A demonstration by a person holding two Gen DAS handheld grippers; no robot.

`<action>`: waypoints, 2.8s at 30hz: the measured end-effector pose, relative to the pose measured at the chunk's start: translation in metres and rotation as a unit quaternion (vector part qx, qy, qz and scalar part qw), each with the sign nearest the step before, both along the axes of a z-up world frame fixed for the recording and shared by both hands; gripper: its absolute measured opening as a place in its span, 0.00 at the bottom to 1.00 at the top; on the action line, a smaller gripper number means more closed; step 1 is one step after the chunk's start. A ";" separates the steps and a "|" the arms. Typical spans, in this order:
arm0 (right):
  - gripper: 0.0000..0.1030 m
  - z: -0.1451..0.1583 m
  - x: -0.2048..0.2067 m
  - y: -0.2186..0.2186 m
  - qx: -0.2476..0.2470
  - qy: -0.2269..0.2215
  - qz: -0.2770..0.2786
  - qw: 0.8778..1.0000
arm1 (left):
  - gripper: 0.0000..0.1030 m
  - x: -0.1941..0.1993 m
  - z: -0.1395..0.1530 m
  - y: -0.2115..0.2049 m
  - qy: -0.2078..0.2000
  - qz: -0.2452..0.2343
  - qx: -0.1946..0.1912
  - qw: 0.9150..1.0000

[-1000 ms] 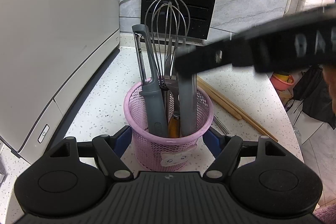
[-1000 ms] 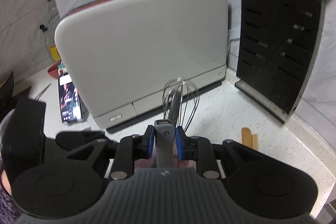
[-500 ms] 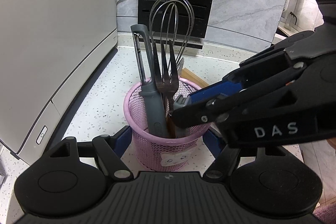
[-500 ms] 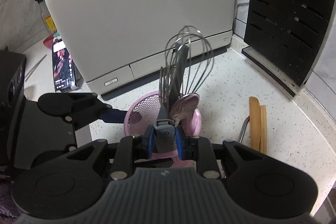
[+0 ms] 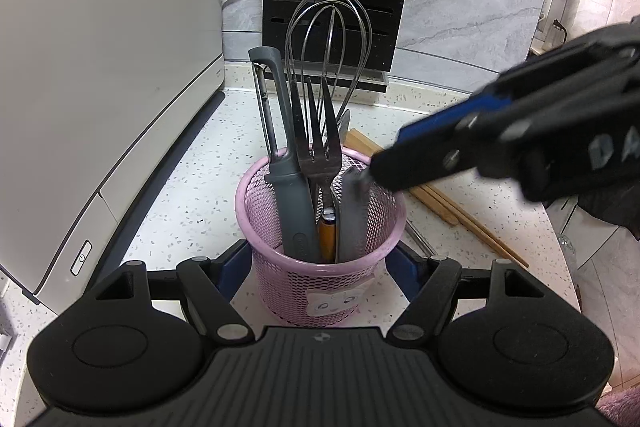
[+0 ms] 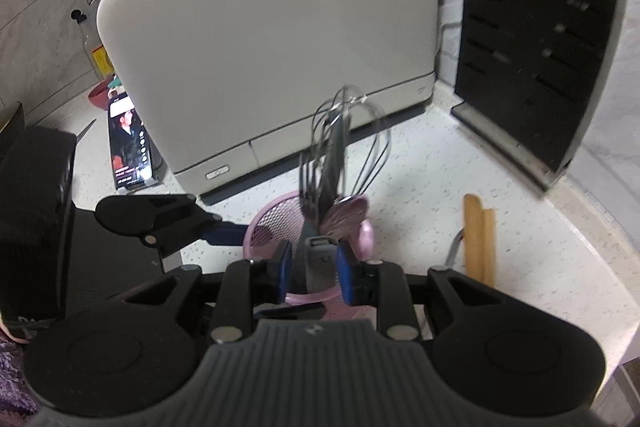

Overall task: Organize utensils
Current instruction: 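Open the right gripper and move it back to the wooden utensils, then close the right gripper on a wooden chopstick and lift it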

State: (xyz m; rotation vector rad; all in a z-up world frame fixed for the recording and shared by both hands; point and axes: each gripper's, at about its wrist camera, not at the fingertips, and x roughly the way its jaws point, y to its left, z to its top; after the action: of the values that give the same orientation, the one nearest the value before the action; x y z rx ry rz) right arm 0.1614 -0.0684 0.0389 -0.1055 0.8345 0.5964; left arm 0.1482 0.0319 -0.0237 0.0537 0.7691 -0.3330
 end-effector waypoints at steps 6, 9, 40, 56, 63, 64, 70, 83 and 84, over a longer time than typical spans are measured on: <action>0.27 0.016 0.003 -0.019 -0.010 -0.014 -0.024 1.000 | 0.82 0.000 0.000 0.001 0.000 0.002 -0.002 1.000; 0.27 0.019 0.008 -0.032 -0.012 -0.008 -0.043 0.999 | 0.82 0.001 0.000 0.001 0.000 0.002 -0.002 1.000; 0.15 -0.077 0.124 -0.026 -0.150 0.108 -0.110 0.977 | 0.82 0.008 0.000 0.001 -0.002 0.005 -0.005 1.000; 0.21 -0.101 0.143 -0.004 -0.224 0.110 -0.095 0.964 | 0.83 0.008 -0.001 0.003 0.000 0.004 -0.009 1.000; 0.18 -0.100 0.141 -0.004 -0.224 0.107 -0.094 0.964 | 0.82 0.009 -0.001 0.002 0.000 0.004 -0.008 1.000; 0.18 -0.100 0.141 -0.006 -0.219 0.110 -0.095 0.965 | 0.82 0.009 -0.001 0.003 0.000 0.004 -0.008 1.000; 0.00 -0.089 0.139 -0.012 -0.202 0.108 -0.096 0.969 | 0.83 0.009 -0.002 0.002 0.000 0.005 -0.006 1.000; 0.00 -0.080 0.135 -0.023 -0.138 0.160 -0.089 0.973 | 0.82 0.010 -0.001 0.001 0.002 0.006 -0.004 1.000; 0.00 -0.082 0.135 -0.023 -0.142 0.160 -0.088 0.973 | 0.83 0.010 -0.001 0.001 0.002 0.006 -0.004 1.000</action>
State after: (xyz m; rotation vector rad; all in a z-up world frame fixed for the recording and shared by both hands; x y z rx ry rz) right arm 0.2961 -0.0911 -0.0431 -0.1966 1.2272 0.3257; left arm 0.1583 0.0328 -0.0251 0.0403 0.7707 -0.3248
